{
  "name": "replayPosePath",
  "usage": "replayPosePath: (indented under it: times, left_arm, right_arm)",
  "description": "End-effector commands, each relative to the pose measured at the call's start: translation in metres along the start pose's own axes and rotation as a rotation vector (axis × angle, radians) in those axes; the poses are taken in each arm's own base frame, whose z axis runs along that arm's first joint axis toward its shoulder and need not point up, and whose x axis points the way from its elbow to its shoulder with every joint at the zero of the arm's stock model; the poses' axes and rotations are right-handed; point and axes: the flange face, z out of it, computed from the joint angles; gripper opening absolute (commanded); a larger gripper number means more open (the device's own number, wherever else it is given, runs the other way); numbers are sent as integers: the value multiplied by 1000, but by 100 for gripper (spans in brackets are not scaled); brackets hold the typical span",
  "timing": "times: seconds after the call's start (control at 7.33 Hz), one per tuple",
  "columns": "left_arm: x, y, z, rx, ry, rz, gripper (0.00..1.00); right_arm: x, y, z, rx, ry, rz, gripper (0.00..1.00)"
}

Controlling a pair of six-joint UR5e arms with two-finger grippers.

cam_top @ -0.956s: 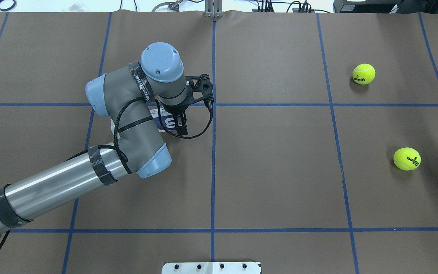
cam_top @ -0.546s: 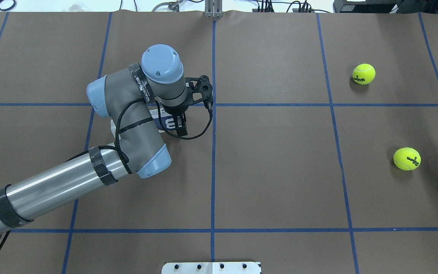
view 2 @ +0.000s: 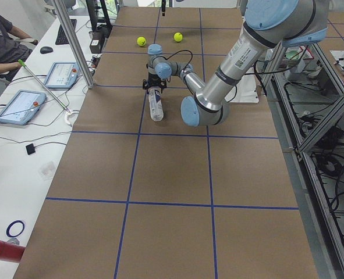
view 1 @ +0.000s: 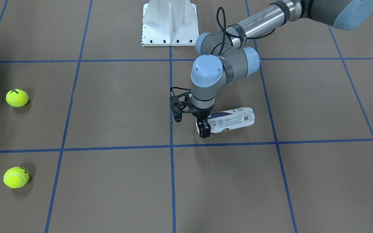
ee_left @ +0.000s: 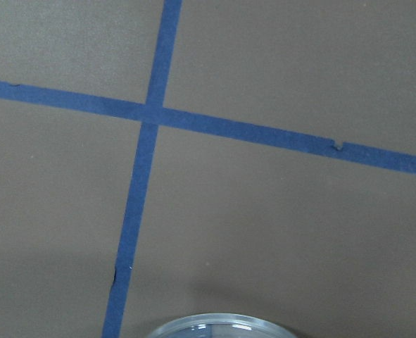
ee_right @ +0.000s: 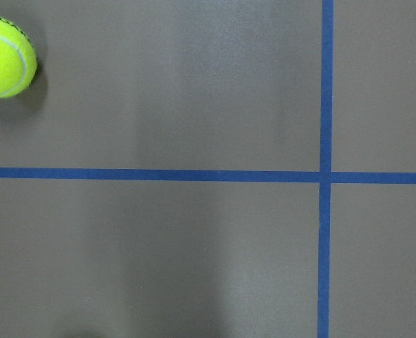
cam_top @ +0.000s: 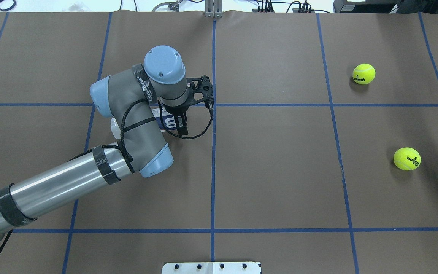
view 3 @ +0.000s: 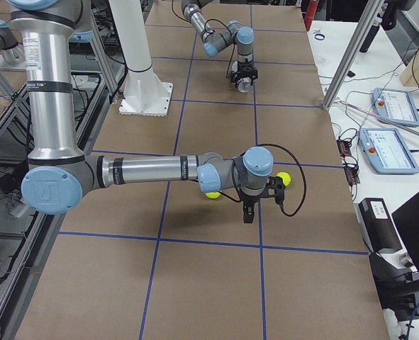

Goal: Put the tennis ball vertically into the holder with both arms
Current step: 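Lower the left gripper and close it around the can's body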

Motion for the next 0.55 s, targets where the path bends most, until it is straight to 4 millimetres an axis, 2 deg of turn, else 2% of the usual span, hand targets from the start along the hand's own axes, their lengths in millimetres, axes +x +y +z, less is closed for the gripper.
replayPosePath:
  times: [0.0,0.27,0.41]
  left_arm:
    - [-2,0,4,-7,-2,-1,99]
    - [-2,0,4,-3,-5,2,98]
    - [-4,0,5,4,-18,3,76]
  right_arm:
    - [0,0,0,-2,-5,0,100]
    - [0,1,1,-5,-10,2,100]
    - [-1,1,0,-5,-10,2,100]
